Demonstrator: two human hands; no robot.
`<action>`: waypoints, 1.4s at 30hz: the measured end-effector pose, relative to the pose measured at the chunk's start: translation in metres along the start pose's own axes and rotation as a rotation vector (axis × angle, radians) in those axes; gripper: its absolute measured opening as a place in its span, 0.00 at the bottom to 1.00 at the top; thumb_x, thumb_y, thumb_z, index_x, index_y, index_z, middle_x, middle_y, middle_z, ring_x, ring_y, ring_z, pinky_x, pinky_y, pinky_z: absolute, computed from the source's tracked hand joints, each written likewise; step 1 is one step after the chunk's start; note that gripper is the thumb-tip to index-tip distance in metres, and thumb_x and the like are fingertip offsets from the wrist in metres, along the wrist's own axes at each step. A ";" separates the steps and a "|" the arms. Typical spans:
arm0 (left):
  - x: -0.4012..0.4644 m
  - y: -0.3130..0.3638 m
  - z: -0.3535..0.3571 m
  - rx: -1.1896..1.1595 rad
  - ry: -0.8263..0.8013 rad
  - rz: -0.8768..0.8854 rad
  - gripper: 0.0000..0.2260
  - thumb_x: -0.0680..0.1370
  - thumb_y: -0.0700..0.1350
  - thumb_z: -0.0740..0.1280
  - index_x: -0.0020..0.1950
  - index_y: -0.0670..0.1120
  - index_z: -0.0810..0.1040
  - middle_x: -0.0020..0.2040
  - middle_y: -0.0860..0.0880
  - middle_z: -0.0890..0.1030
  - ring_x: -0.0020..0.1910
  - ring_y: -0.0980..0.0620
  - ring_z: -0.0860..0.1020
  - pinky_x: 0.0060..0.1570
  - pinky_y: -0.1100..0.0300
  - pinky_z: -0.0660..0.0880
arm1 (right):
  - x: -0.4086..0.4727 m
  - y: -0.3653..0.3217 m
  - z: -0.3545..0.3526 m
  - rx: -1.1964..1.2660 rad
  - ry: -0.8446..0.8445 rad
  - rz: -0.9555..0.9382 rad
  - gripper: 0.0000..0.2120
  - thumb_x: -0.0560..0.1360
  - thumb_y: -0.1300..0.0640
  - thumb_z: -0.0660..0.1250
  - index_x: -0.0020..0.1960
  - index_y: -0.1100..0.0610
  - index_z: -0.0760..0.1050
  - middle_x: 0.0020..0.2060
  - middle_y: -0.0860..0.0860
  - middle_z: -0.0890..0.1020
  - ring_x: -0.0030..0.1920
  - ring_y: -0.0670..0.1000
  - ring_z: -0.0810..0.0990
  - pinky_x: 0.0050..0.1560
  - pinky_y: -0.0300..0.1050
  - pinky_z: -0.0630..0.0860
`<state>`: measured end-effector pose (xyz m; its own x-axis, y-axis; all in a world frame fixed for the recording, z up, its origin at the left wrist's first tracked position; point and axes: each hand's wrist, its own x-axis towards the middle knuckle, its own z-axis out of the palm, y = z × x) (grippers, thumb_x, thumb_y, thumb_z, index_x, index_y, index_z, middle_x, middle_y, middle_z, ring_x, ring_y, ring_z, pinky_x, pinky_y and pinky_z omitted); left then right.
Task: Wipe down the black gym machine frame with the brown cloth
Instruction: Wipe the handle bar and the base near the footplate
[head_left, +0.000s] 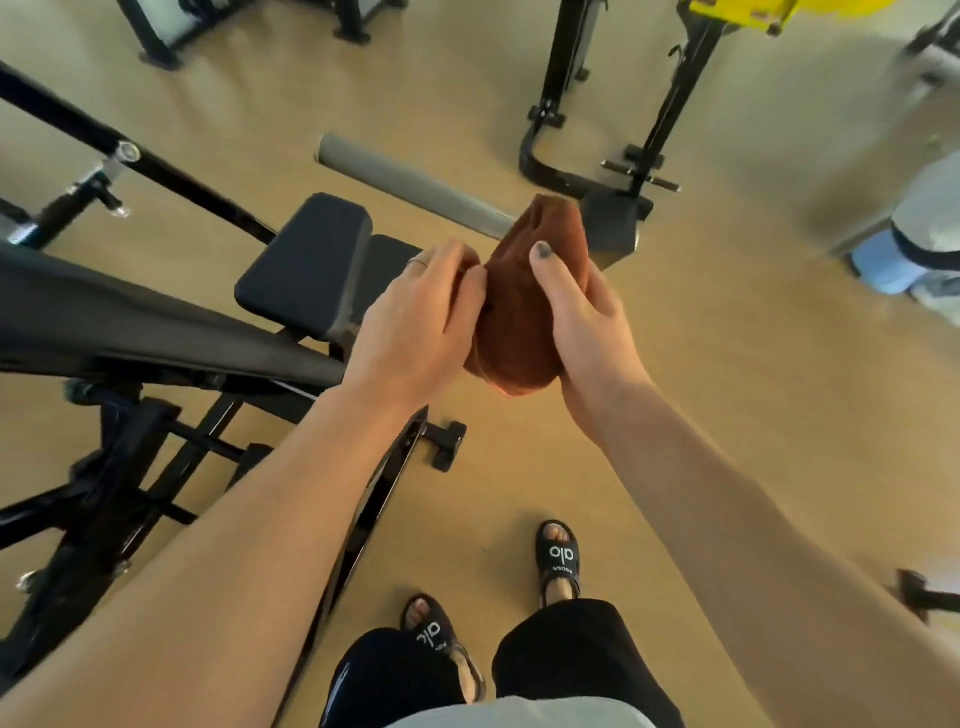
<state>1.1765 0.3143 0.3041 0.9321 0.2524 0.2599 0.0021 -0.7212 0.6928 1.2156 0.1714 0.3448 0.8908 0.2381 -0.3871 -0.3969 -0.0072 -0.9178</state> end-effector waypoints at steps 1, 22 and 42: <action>0.005 0.011 -0.001 0.002 0.015 0.028 0.14 0.86 0.53 0.54 0.60 0.47 0.74 0.50 0.52 0.78 0.46 0.55 0.78 0.49 0.49 0.80 | -0.002 -0.010 -0.007 0.014 0.015 -0.041 0.04 0.80 0.42 0.68 0.50 0.40 0.77 0.48 0.45 0.85 0.49 0.49 0.86 0.50 0.49 0.84; 0.138 0.085 0.079 -0.108 -0.024 -0.530 0.18 0.86 0.60 0.45 0.59 0.54 0.70 0.49 0.57 0.74 0.53 0.53 0.75 0.62 0.50 0.72 | 0.151 -0.079 -0.091 -0.539 -0.412 -0.047 0.11 0.81 0.37 0.62 0.54 0.43 0.74 0.47 0.46 0.84 0.45 0.49 0.85 0.49 0.49 0.85; 0.134 0.077 0.109 -0.021 0.193 -0.461 0.26 0.81 0.64 0.44 0.71 0.54 0.68 0.63 0.59 0.70 0.58 0.61 0.72 0.65 0.52 0.72 | 0.233 -0.058 -0.093 -0.541 -0.925 0.086 0.16 0.82 0.41 0.63 0.69 0.35 0.73 0.60 0.43 0.81 0.57 0.48 0.84 0.61 0.54 0.81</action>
<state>1.3409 0.2223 0.3194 0.7519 0.6580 0.0417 0.3892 -0.4939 0.7776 1.4667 0.1365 0.2995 0.2611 0.8574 -0.4435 -0.0977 -0.4337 -0.8958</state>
